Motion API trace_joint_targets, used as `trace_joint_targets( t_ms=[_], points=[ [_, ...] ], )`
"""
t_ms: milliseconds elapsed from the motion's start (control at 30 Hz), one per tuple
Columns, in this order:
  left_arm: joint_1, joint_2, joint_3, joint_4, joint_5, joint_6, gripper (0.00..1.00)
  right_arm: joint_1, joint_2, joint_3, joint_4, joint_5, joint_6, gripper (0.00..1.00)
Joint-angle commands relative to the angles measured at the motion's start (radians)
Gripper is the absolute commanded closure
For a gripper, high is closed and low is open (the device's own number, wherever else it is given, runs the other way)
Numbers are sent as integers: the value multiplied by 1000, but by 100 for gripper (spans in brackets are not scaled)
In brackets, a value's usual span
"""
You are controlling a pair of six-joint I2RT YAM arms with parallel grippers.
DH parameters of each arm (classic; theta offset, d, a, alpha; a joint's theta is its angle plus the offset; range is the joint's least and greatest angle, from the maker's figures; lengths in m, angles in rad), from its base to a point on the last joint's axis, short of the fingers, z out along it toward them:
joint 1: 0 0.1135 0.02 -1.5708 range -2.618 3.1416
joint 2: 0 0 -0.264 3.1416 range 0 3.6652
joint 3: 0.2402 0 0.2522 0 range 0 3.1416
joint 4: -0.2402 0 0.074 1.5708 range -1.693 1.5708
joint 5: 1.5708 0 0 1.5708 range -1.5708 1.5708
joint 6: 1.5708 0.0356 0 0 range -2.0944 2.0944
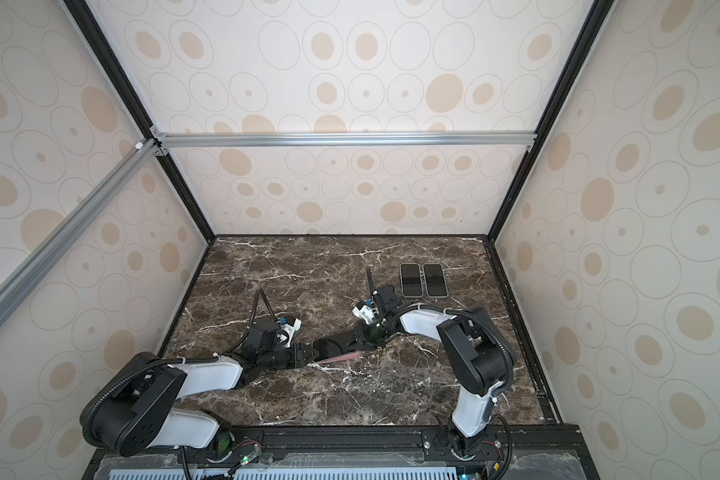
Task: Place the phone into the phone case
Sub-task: 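Press the phone down into the pink case with both grippers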
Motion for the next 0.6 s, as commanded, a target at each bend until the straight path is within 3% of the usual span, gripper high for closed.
trace_joint_targets(
  t_ms=[0,167,400,567],
  points=[
    [-9,10,13,40,34,0,66,8,9,39,-84,50,-44,69],
    [-8,22,20,49,41,-1,65,7,5,68,-131,92,-64,66],
    [-9,32,34,33,35,8,53,8,-24,112,-236,176,-106,60],
    [-9,40,55,1,31,26,52,7,-35,138,-296,217,-134,59]
  ],
)
